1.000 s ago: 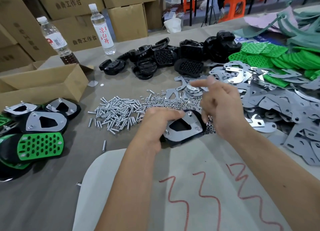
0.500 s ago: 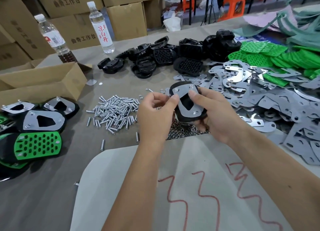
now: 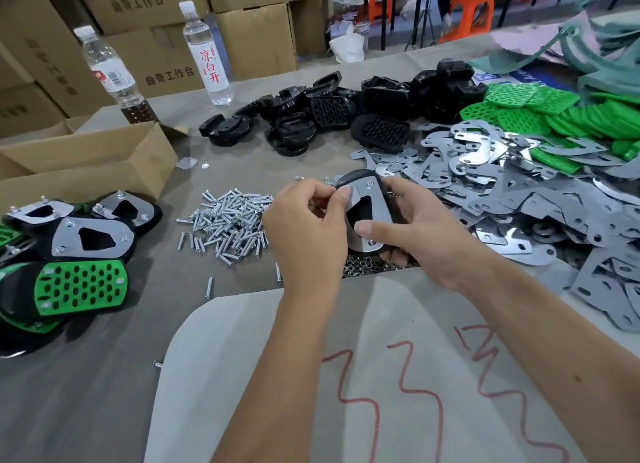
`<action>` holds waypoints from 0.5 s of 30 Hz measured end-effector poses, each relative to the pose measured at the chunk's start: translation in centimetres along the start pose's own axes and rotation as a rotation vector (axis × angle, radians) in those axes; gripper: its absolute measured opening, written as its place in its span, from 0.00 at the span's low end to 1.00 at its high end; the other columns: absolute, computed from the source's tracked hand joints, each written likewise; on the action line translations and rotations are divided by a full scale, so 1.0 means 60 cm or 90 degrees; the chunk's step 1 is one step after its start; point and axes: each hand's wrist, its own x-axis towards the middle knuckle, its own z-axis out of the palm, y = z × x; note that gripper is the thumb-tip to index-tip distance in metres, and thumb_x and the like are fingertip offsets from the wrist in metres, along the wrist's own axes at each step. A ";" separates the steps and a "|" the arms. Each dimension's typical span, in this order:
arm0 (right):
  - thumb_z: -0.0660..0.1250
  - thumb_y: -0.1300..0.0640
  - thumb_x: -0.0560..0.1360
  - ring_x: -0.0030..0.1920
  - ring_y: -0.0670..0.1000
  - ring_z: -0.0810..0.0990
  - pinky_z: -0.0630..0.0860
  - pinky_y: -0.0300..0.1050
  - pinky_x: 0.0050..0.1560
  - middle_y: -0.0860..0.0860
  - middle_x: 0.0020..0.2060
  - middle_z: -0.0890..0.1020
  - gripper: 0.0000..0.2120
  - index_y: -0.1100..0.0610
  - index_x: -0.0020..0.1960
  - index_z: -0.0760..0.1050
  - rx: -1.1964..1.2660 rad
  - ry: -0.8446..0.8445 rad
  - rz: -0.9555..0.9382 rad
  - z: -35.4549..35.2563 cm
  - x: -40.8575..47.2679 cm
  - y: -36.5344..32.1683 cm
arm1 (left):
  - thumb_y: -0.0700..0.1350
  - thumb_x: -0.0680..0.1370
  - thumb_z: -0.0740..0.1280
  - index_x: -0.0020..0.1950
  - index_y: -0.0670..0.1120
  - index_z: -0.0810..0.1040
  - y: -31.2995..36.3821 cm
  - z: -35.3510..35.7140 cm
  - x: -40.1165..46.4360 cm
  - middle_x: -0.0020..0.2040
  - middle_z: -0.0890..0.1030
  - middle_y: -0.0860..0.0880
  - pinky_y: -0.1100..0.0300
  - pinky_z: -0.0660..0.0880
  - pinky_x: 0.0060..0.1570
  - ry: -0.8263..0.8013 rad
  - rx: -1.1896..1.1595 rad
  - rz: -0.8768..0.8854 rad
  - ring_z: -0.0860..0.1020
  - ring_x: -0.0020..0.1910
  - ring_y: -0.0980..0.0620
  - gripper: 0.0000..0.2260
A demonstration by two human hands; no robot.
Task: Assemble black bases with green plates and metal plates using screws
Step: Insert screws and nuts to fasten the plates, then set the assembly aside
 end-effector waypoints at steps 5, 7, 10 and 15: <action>0.76 0.58 0.74 0.34 0.55 0.76 0.71 0.38 0.26 0.53 0.43 0.85 0.24 0.52 0.68 0.76 0.017 -0.034 -0.003 -0.004 0.000 0.002 | 0.44 0.75 0.76 0.38 0.46 0.83 0.001 -0.001 0.001 0.36 0.81 0.52 0.53 0.75 0.43 0.006 0.024 0.030 0.78 0.37 0.52 0.06; 0.72 0.61 0.80 0.33 0.53 0.77 0.73 0.39 0.28 0.52 0.41 0.85 0.24 0.51 0.73 0.72 0.005 -0.042 -0.014 -0.005 -0.001 0.003 | 0.43 0.74 0.76 0.39 0.46 0.84 -0.003 -0.002 0.003 0.37 0.81 0.51 0.55 0.75 0.42 0.009 0.045 0.050 0.77 0.36 0.53 0.05; 0.69 0.59 0.82 0.34 0.52 0.78 0.77 0.44 0.33 0.52 0.43 0.85 0.29 0.48 0.79 0.63 -0.067 -0.038 -0.019 -0.004 -0.002 0.005 | 0.42 0.74 0.76 0.40 0.46 0.84 -0.006 -0.005 0.005 0.38 0.81 0.52 0.56 0.75 0.43 0.003 0.061 0.054 0.78 0.36 0.54 0.04; 0.66 0.57 0.84 0.41 0.55 0.81 0.82 0.58 0.42 0.51 0.55 0.84 0.27 0.42 0.79 0.61 -0.127 -0.072 -0.036 -0.001 -0.005 0.002 | 0.45 0.74 0.77 0.39 0.48 0.84 -0.005 -0.008 0.007 0.37 0.81 0.54 0.61 0.74 0.41 -0.001 0.042 0.043 0.78 0.36 0.57 0.05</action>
